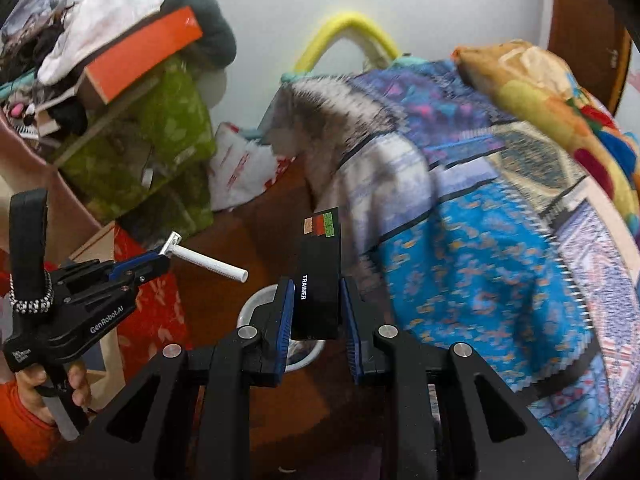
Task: Collect trash
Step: 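Carry the razor and black card with both grippers over the bin, then open the right gripper over the bin while the left gripper releases the razor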
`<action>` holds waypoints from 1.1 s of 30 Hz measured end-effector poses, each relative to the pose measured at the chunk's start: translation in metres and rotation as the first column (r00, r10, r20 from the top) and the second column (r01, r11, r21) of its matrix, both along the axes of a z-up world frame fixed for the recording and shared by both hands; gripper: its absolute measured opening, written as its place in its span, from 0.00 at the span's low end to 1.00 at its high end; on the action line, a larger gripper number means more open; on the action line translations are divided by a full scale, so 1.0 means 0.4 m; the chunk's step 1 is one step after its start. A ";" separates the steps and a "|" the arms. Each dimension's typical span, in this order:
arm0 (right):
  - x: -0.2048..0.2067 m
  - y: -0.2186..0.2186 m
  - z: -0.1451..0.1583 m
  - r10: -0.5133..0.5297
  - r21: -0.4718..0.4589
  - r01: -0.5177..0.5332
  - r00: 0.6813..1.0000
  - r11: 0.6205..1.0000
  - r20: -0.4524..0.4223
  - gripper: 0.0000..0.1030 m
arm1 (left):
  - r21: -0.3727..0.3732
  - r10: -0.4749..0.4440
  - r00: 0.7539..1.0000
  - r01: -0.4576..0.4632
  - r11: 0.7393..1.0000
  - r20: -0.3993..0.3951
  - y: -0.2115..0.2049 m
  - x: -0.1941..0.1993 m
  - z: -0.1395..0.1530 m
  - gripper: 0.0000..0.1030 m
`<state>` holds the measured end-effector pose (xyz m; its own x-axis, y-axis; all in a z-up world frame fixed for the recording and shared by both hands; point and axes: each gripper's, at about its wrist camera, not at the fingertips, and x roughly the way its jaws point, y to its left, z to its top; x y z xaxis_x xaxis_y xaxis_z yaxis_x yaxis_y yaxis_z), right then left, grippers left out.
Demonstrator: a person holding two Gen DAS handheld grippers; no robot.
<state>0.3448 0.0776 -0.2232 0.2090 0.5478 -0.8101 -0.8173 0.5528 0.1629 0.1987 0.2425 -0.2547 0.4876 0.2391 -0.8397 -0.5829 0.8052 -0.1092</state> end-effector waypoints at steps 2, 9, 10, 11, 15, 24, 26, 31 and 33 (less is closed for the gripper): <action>-0.007 0.026 -0.026 0.011 -0.019 -0.012 1.000 1.000 -0.018 0.21 | -0.005 0.009 1.000 -0.009 1.000 -0.024 0.012 -0.013 -0.030 0.10; -0.025 0.109 -0.117 0.055 -0.082 -0.063 0.994 0.995 -0.097 0.21 | -0.035 0.014 0.994 -0.018 0.999 -0.111 0.044 -0.047 -0.137 0.10; -0.028 0.123 -0.128 0.063 -0.089 -0.073 0.992 0.993 -0.110 0.21 | -0.040 0.013 0.993 -0.018 0.999 -0.118 0.047 -0.050 -0.147 0.10; -0.030 0.138 -0.137 0.071 -0.092 -0.083 0.990 0.992 -0.124 0.21 | -0.047 0.014 0.992 -0.020 0.999 -0.126 0.049 -0.051 -0.158 0.10; -0.022 0.181 -0.156 0.105 -0.073 -0.123 0.971 0.990 -0.214 0.21 | -0.068 0.019 0.989 -0.029 0.997 -0.149 0.059 -0.047 -0.193 0.10; 0.009 0.198 -0.151 0.068 -0.095 -0.086 0.982 0.992 -0.179 0.37 | -0.109 -0.005 0.987 -0.013 0.994 -0.163 0.052 0.024 -0.232 0.10; 0.013 0.183 -0.153 0.056 -0.102 -0.074 0.984 0.992 -0.171 0.37 | -0.155 0.009 0.987 -0.035 0.987 -0.162 0.057 0.046 -0.242 0.11; 0.017 0.141 -0.148 0.049 -0.109 -0.070 0.981 0.992 -0.185 0.37 | -0.206 0.008 0.984 -0.045 0.977 -0.176 0.041 0.074 -0.250 0.15; 0.014 0.123 -0.139 0.046 -0.105 -0.066 0.982 0.992 -0.182 0.37 | -0.181 -0.006 0.983 -0.028 0.983 -0.184 0.022 0.072 -0.235 0.15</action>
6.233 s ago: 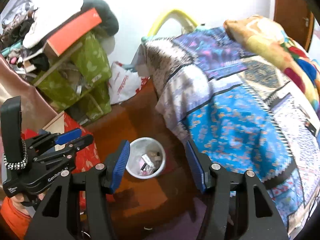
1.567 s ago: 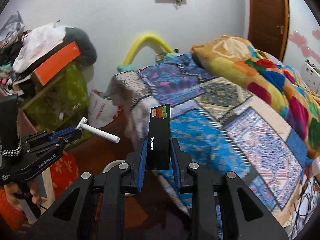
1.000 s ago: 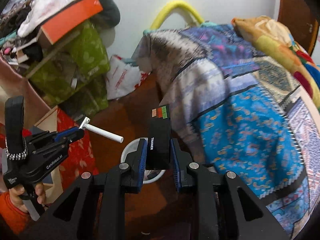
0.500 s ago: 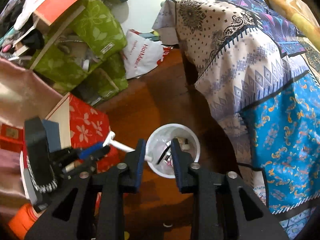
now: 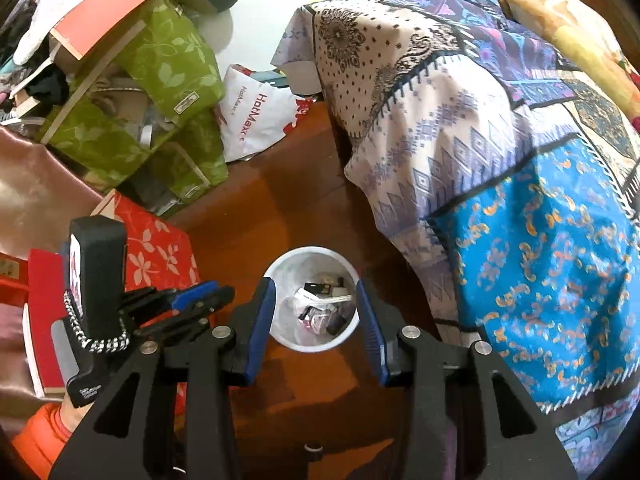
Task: Collect trash
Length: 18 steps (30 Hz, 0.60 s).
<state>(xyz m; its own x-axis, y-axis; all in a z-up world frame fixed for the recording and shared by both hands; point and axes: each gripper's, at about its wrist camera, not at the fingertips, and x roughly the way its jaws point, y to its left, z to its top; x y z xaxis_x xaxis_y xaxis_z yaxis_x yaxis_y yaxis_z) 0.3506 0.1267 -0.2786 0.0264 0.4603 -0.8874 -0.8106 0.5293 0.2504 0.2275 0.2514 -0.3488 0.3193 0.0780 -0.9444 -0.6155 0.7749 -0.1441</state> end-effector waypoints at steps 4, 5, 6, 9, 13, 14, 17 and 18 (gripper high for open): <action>-0.010 -0.038 0.029 -0.010 0.022 0.010 1.000 1.000 0.005 0.37 | 0.030 -0.035 0.999 0.034 0.999 0.016 -0.036 -0.025 0.056 0.15; -0.016 -0.052 0.042 -0.014 0.032 0.013 1.000 0.999 0.010 0.37 | 0.043 -0.041 0.999 0.040 0.998 0.022 -0.046 -0.033 0.077 0.15; -0.021 -0.065 0.055 -0.017 0.042 0.017 1.000 0.999 0.016 0.37 | 0.056 -0.046 0.999 0.044 0.997 0.029 -0.054 -0.042 0.098 0.15; -0.042 -0.113 0.106 -0.025 0.084 0.022 0.999 0.996 0.027 0.37 | 0.103 -0.054 0.996 0.046 0.994 0.070 -0.086 -0.081 0.187 0.15; -0.086 -0.193 0.195 -0.041 0.147 0.030 0.996 0.989 0.076 0.37 | 0.155 -0.069 0.986 0.046 0.987 0.149 -0.135 -0.133 0.312 0.15; -0.096 -0.208 0.212 -0.048 0.161 0.033 0.995 0.986 0.090 0.37 | 0.176 -0.080 0.983 0.050 0.983 0.168 -0.151 -0.145 0.346 0.15; -0.138 -0.282 0.289 -0.081 0.223 0.047 0.986 0.974 0.143 0.37 | 0.249 -0.131 0.966 0.073 0.966 0.222 -0.212 -0.180 0.446 0.16; -0.153 -0.307 0.315 -0.096 0.241 0.054 0.981 0.969 0.166 0.37 | 0.269 -0.148 0.959 0.081 0.960 0.240 -0.234 -0.190 0.475 0.18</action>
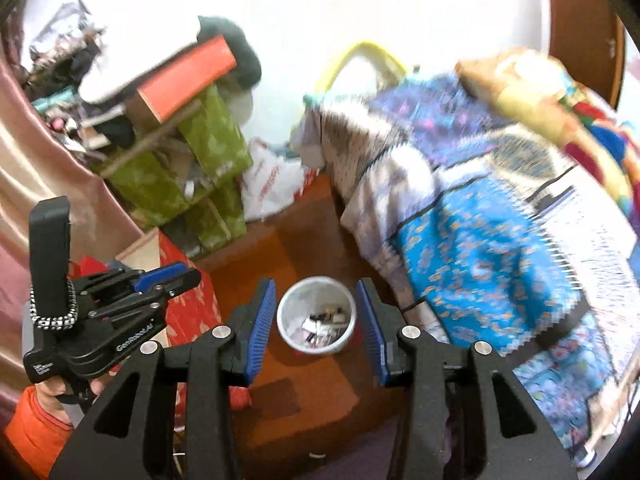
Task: Collect trash
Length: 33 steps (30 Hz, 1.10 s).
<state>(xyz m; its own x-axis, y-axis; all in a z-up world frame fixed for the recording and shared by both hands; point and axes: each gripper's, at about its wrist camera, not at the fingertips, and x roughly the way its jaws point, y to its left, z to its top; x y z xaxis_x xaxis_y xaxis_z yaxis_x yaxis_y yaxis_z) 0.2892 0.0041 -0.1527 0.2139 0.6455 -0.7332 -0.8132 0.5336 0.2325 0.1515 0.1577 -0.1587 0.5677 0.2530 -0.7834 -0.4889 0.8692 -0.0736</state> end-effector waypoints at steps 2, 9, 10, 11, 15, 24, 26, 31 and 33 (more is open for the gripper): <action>-0.035 -0.056 0.056 -0.035 0.040 0.032 0.998 0.999 0.058 0.37 | 0.043 -0.032 0.998 0.029 0.999 0.049 -0.056 -0.021 0.065 0.24; -0.157 -0.280 0.225 -0.231 0.220 0.186 0.951 0.958 0.203 0.37 | 0.139 -0.175 0.954 0.144 0.980 0.245 -0.242 -0.121 0.263 0.37; -0.169 -0.301 0.241 -0.256 0.237 0.202 0.941 0.950 0.222 0.37 | 0.143 -0.192 0.945 0.158 0.977 0.264 -0.260 -0.132 0.280 0.39; -0.189 -0.329 0.259 -0.288 0.256 0.224 0.925 0.940 0.248 0.37 | 0.152 -0.218 0.932 0.180 0.972 0.289 -0.286 -0.149 0.302 0.39; -0.270 -0.433 0.325 -0.432 0.333 0.323 0.836 0.886 0.339 0.51 | 0.200 -0.315 0.880 0.258 0.945 0.354 -0.377 -0.205 0.368 0.45; -0.387 -0.520 0.352 -0.636 0.430 0.484 0.684 0.762 0.356 0.86 | 0.199 -0.353 0.829 0.294 0.935 0.434 -0.457 -0.283 0.410 0.84; -0.398 -0.525 0.347 -0.650 0.423 0.506 0.675 0.752 0.349 0.92 | 0.206 -0.355 0.828 0.292 0.934 0.434 -0.460 -0.295 0.410 0.88; -0.431 -0.542 0.335 -0.697 0.419 0.562 0.631 0.714 0.341 1.00 | 0.229 -0.362 0.832 0.289 0.929 0.419 -0.475 -0.322 0.400 0.92; -0.439 -0.549 0.332 -0.709 0.408 0.583 0.618 0.703 0.339 1.00 | 0.225 -0.367 0.831 0.297 0.928 0.417 -0.475 -0.329 0.391 0.93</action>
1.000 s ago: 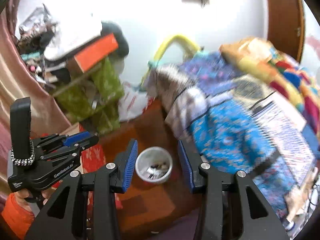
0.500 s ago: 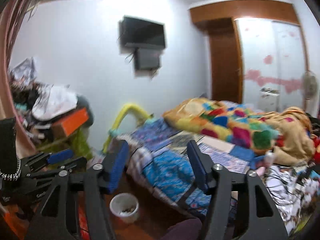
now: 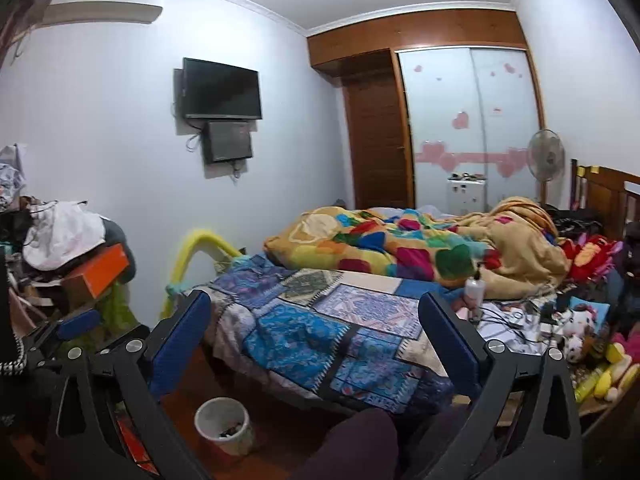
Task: Collect trash
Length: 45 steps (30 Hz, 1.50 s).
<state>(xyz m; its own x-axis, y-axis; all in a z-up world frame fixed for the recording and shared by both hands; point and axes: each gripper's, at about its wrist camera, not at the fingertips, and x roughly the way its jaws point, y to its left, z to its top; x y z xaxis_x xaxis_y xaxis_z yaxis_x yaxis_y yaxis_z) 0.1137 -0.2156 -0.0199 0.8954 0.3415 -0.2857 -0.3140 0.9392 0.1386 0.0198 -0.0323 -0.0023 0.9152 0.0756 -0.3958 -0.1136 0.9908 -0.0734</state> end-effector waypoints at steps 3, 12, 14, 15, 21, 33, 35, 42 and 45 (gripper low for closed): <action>-0.006 -0.007 -0.010 -0.001 -0.001 0.001 1.000 1.000 -0.026 1.00 | -0.014 -0.006 1.000 0.006 1.000 -0.005 0.000 -0.014 -0.011 0.94; -0.027 -0.005 -0.023 -0.013 -0.048 0.011 0.999 0.999 -0.032 1.00 | -0.023 -0.003 1.000 0.003 1.000 -0.019 0.002 -0.019 -0.030 0.94; -0.030 -0.005 -0.021 -0.013 -0.058 0.011 1.000 0.998 -0.027 1.00 | -0.028 -0.001 1.000 0.000 1.000 -0.024 0.006 -0.017 -0.034 0.94; -0.033 -0.004 -0.020 -0.012 -0.063 0.011 1.000 0.998 -0.026 1.00 | -0.029 0.000 1.000 -0.001 1.000 -0.028 0.007 -0.017 -0.036 0.94; -0.039 0.002 -0.014 -0.004 -0.076 0.002 1.000 0.997 -0.019 1.00 | -0.023 0.006 1.000 -0.006 1.000 -0.024 0.006 -0.021 -0.034 0.94; -0.043 0.002 -0.005 0.013 -0.088 -0.014 1.000 0.996 -0.011 1.00 | -0.011 0.014 1.000 -0.015 1.000 -0.019 -0.001 -0.021 -0.031 0.94; -0.044 0.004 -0.006 0.017 -0.091 -0.018 1.000 0.996 -0.011 1.00 | -0.010 0.017 1.000 -0.017 1.000 -0.017 -0.004 -0.022 -0.030 0.94; -0.045 0.008 -0.001 0.023 -0.095 -0.024 1.000 0.995 -0.007 1.00 | -0.009 0.022 1.000 -0.022 1.000 -0.011 -0.004 -0.028 -0.029 0.94; -0.045 0.009 -0.002 0.025 -0.096 -0.026 1.000 0.995 -0.007 1.00 | -0.007 0.024 1.000 -0.024 1.000 -0.011 -0.004 -0.029 -0.028 0.94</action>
<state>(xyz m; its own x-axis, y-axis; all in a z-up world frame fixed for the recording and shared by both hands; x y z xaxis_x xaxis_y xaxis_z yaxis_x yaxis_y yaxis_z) 0.0955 -0.2120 -0.0206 0.8850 0.3348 -0.3234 -0.3373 0.9401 0.0501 0.0082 -0.0337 -0.0135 0.9089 0.0946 -0.4061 -0.1381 0.9872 -0.0793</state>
